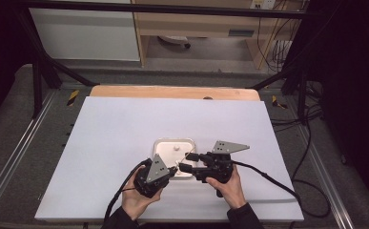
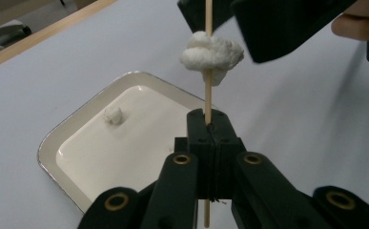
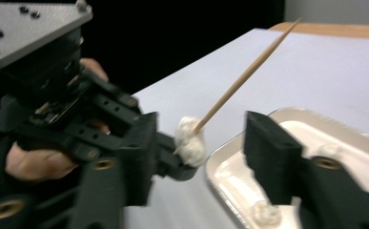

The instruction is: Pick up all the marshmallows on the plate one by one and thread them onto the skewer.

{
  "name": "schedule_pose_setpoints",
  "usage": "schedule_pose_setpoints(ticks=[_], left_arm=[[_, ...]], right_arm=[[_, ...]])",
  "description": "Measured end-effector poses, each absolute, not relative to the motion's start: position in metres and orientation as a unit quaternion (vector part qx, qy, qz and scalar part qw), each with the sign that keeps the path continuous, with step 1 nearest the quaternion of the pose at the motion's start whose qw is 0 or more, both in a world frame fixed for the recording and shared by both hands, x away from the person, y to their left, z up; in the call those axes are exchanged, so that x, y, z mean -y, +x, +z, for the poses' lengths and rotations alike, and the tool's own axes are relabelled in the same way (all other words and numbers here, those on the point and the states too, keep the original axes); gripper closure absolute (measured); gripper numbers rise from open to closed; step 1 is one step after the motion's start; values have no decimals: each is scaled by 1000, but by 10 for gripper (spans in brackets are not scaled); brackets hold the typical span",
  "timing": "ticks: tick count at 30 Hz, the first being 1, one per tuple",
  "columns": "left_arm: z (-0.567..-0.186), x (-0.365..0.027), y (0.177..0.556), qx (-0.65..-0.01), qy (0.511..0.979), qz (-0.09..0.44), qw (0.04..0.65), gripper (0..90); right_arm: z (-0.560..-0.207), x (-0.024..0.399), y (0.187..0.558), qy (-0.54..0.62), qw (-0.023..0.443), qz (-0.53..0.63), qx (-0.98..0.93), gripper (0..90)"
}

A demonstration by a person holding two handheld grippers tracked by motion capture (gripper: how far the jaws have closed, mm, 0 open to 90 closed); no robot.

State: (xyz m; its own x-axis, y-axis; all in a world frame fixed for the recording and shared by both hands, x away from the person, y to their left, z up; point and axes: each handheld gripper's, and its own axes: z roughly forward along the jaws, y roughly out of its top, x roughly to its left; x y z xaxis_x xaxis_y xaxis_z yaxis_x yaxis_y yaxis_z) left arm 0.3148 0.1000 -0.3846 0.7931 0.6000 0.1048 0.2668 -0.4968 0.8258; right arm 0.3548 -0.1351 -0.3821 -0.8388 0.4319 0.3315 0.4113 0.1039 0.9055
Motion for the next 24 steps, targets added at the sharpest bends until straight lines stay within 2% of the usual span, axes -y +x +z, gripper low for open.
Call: schedule_pose_setpoints(ticks=[4,7,10,15,19,24], left_arm=[[-385,-109,320,-275,838,177,437,893],[-385,-116,323,-284,835,173,438,893],[-385,-122,325,-290,833,170,440,892],[-386,-138,327,-304,828,164,442,892],[-390,-148,327,-313,825,162,443,891],[-393,-157,328,-321,821,158,446,891]], right_arm=[[-380,140,359,294,48,593,-748,218],[-380,142,362,304,65,576,-756,155],[-382,142,367,312,85,554,-767,133],[-395,135,381,321,104,515,-788,170],[-413,125,394,325,101,477,-810,197],[-433,108,398,316,90,437,-837,289]])
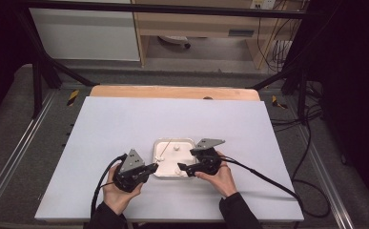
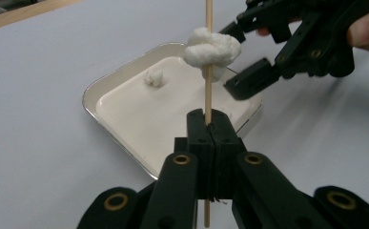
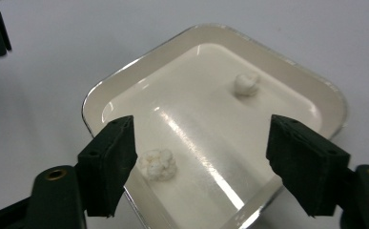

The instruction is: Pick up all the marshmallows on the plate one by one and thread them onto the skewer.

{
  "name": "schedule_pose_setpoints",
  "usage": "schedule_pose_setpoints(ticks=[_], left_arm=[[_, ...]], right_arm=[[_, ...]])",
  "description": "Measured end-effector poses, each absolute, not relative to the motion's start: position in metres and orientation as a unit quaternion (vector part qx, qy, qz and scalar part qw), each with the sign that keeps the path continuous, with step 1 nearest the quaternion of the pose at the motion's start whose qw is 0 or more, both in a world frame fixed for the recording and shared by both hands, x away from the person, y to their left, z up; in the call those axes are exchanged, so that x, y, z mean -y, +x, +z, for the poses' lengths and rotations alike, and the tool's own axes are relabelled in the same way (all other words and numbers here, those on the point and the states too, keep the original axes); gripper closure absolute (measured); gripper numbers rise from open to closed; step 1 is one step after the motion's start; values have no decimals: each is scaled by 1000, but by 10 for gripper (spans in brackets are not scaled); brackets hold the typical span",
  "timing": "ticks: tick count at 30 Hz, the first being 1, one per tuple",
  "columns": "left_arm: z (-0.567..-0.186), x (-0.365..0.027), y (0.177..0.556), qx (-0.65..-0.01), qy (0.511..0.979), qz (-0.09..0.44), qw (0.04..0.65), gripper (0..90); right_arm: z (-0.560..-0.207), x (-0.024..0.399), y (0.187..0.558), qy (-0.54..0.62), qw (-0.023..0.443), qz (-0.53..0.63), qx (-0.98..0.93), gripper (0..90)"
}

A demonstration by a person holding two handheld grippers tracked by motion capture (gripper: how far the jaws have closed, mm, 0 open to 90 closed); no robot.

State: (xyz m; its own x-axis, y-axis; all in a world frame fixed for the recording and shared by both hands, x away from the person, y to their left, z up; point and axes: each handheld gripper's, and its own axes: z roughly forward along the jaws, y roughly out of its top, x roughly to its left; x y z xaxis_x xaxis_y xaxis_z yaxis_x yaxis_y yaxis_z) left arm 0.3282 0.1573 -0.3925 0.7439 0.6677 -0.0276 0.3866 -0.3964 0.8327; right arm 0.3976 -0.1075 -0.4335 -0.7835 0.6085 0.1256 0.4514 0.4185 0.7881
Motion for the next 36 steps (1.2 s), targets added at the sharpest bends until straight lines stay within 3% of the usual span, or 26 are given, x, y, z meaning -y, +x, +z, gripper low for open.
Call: schedule_pose_setpoints(ticks=[5,14,20,30,36], left_arm=[[-397,-161,329,-329,818,152,446,891],[-399,-160,330,-329,820,148,444,890],[-398,-161,330,-328,820,148,445,890],[-400,-160,331,-327,821,146,444,890],[-400,-159,330,-323,824,144,443,890]], right_arm=[[-444,96,397,305,79,423,-850,429],[-452,93,395,280,68,408,-867,569],[-451,91,393,262,71,397,-877,717],[-450,92,392,268,68,400,-874,778],[-425,101,389,267,71,439,-855,785]])
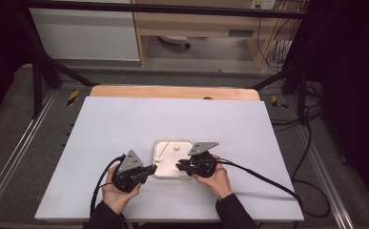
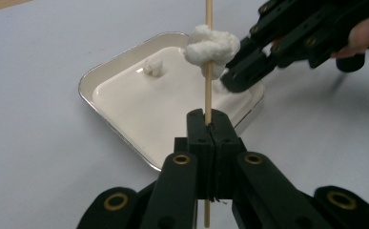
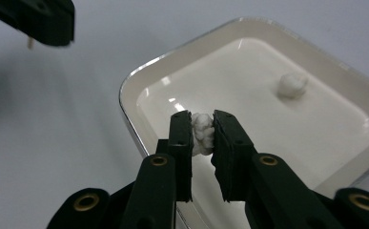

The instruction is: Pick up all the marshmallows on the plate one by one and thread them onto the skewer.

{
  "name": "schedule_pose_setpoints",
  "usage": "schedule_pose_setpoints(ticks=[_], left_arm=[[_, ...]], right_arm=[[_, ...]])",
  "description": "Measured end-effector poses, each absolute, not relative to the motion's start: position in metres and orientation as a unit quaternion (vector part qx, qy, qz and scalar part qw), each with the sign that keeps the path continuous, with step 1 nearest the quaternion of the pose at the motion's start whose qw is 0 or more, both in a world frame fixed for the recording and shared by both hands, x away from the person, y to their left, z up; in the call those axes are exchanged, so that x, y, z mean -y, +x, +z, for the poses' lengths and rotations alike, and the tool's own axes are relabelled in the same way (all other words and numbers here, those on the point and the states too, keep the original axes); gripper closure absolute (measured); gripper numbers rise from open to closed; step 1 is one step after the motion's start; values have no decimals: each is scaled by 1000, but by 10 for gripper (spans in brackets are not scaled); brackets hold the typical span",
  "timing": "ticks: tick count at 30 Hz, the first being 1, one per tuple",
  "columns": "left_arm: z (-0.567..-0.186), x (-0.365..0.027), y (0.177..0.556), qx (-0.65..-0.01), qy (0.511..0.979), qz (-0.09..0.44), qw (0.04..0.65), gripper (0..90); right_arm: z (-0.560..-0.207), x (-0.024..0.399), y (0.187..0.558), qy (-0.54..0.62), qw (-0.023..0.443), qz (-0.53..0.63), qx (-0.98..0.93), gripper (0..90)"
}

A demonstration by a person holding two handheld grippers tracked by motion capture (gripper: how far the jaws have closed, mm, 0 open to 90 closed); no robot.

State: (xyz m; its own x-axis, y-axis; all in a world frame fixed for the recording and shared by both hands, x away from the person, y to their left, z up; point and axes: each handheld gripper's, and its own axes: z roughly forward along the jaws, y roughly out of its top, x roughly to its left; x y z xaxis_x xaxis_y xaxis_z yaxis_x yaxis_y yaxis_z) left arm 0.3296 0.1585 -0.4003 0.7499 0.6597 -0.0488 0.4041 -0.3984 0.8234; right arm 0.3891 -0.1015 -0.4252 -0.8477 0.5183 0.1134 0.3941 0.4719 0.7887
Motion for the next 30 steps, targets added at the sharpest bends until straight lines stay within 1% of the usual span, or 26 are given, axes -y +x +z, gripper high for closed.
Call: schedule_pose_setpoints(ticks=[8,14,21,30], left_arm=[[-401,-151,326,-309,828,140,446,890],[-402,-142,322,-289,837,137,444,891],[-401,-133,316,-270,844,137,442,891],[-400,-130,314,-261,848,138,441,892]], right_arm=[[-377,128,377,258,93,502,-820,792],[-350,146,372,259,86,554,-787,794],[-339,154,372,258,75,584,-766,795],[-341,152,373,258,62,587,-765,797]])
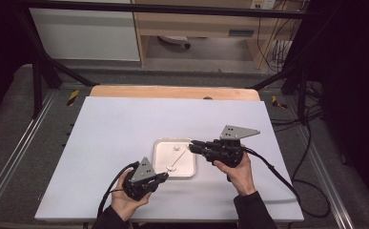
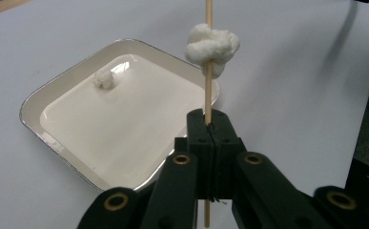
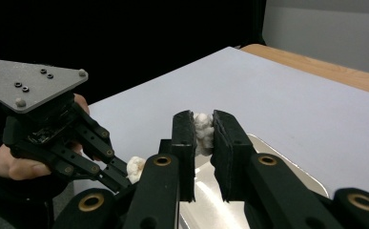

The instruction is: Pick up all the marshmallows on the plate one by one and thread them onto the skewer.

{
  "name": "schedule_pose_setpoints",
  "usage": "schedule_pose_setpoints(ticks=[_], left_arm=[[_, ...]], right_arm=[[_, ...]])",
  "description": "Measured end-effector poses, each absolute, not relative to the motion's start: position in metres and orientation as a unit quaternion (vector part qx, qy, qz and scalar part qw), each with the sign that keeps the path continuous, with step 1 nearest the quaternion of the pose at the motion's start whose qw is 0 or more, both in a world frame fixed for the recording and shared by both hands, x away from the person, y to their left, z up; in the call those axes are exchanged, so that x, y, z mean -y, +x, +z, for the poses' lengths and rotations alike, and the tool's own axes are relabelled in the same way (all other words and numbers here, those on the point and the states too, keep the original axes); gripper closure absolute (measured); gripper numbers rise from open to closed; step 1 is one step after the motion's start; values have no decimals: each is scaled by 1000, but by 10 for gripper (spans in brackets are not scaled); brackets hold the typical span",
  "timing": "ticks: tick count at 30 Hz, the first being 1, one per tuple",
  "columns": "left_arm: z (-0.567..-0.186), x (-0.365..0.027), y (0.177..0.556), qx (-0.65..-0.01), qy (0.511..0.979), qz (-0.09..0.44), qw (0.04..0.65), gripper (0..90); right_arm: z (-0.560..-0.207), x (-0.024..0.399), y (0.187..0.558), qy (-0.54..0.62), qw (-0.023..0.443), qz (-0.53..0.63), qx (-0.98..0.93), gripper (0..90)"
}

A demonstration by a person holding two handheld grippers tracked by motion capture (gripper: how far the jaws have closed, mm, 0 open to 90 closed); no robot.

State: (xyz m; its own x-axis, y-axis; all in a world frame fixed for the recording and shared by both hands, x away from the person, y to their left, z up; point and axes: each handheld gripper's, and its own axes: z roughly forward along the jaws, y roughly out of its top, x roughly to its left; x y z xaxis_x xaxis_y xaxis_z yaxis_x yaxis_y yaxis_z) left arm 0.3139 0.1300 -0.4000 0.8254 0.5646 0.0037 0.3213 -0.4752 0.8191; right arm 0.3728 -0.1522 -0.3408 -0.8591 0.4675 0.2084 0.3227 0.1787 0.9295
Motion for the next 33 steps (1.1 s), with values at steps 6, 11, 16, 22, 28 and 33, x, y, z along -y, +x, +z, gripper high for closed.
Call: schedule_pose_setpoints(ticks=[6,11,16,22,28,33], left_arm=[[-400,-129,313,-258,849,141,440,892],[-401,-129,313,-255,852,143,435,892],[-402,-126,313,-252,858,146,424,892],[-402,-125,313,-253,862,145,415,893],[-403,-124,312,-254,865,153,406,893],[-403,-123,313,-255,867,153,400,893]], right_arm=[[-343,150,373,256,54,583,-769,799],[-344,149,373,252,44,582,-772,804],[-345,149,372,245,36,573,-781,814],[-347,147,371,238,35,562,-791,825],[-349,144,369,235,36,556,-796,834],[-351,142,368,233,35,551,-801,838]])
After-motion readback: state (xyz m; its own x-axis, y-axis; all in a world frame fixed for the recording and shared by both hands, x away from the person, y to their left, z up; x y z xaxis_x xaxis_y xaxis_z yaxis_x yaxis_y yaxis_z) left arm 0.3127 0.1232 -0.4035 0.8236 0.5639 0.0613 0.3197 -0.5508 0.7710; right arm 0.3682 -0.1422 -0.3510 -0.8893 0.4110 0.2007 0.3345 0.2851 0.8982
